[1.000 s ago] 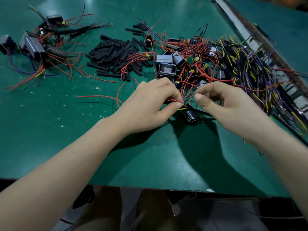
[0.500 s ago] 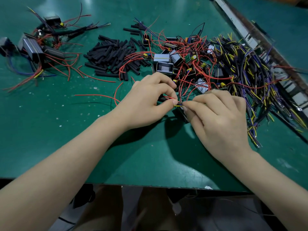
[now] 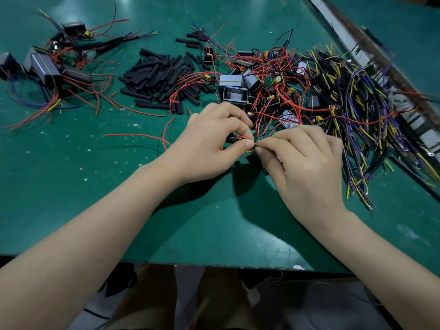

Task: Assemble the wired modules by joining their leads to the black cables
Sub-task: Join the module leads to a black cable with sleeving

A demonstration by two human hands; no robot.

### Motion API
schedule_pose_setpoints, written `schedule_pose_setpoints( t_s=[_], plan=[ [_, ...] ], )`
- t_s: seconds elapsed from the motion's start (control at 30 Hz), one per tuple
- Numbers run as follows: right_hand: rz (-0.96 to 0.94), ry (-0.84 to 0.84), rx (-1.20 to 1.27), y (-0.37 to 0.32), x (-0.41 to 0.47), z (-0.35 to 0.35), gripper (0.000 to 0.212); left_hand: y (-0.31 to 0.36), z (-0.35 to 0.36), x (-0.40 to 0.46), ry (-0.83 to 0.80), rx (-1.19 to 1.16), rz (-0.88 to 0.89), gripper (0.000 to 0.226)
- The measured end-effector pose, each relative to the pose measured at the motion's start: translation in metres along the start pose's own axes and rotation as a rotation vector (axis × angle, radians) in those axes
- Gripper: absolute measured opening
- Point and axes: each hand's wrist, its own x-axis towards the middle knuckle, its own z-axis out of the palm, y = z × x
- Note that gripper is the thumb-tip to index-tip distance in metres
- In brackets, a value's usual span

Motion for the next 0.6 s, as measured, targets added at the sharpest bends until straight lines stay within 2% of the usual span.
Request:
schedule_pose_setpoints(
  t_s=[0.1, 0.3, 0.5, 0.6],
  plan=[
    [0.041, -0.019, 0.034, -0.003, 0.006, 0.003, 0.011, 0.0, 0.0, -0.001, 0.02, -0.017, -0.01, 0.012],
    [0.062, -0.178, 0.107, 0.0, 0.012, 0.002, 0.006, 0.0, -0.002, 0.002, 0.032, -0.031, -0.039, 0.004],
    [0.06, -0.469, 0.353, 0.026, 0.026, 0.0, 0.015, 0.0, -0.004, 0.001, 0.022, -0.013, -0.005, 0.003],
    [0.065, -0.347, 0.353, 0.029, 0.028, 0.0, 0.019, 0.0, -0.004, 0.004, 0.073, -0.093, -0.05, 0.01]
  ],
)
